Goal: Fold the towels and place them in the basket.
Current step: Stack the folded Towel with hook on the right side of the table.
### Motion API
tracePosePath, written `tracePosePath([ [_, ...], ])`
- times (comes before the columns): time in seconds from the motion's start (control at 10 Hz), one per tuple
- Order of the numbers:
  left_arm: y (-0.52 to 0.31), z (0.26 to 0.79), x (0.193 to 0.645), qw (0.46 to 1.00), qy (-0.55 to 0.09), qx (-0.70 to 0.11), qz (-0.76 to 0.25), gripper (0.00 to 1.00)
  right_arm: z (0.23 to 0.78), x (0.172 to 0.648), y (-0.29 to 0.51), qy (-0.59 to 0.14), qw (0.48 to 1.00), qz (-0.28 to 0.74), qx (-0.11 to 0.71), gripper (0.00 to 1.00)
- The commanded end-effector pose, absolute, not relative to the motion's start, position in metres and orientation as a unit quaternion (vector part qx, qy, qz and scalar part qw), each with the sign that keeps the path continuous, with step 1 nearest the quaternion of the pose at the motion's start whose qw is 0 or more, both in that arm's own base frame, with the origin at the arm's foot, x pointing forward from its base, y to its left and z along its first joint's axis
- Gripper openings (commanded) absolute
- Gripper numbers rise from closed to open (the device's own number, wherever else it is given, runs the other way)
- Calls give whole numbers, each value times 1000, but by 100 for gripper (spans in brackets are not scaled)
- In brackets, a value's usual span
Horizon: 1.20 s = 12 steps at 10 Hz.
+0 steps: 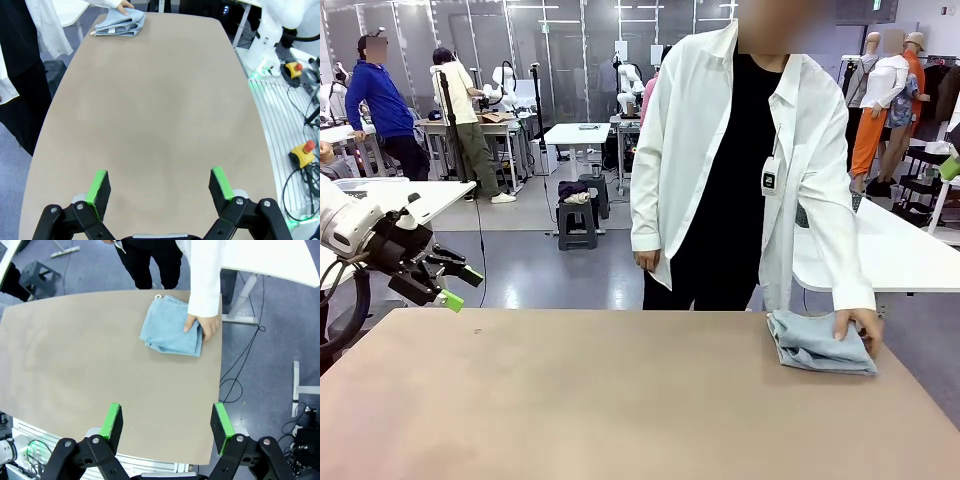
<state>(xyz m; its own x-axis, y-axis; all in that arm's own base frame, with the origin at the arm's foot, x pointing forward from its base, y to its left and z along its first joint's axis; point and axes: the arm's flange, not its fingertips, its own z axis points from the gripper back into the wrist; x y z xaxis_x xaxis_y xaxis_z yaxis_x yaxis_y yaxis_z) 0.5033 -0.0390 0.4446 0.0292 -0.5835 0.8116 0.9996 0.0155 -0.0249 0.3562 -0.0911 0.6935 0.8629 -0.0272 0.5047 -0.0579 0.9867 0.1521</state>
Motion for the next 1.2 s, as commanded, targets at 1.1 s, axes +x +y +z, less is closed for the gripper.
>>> tracePosePath([
  [1.1,-39,445,503,637,-318,-327,-621,100,697,357,-91,-259,963,3,81,88],
])
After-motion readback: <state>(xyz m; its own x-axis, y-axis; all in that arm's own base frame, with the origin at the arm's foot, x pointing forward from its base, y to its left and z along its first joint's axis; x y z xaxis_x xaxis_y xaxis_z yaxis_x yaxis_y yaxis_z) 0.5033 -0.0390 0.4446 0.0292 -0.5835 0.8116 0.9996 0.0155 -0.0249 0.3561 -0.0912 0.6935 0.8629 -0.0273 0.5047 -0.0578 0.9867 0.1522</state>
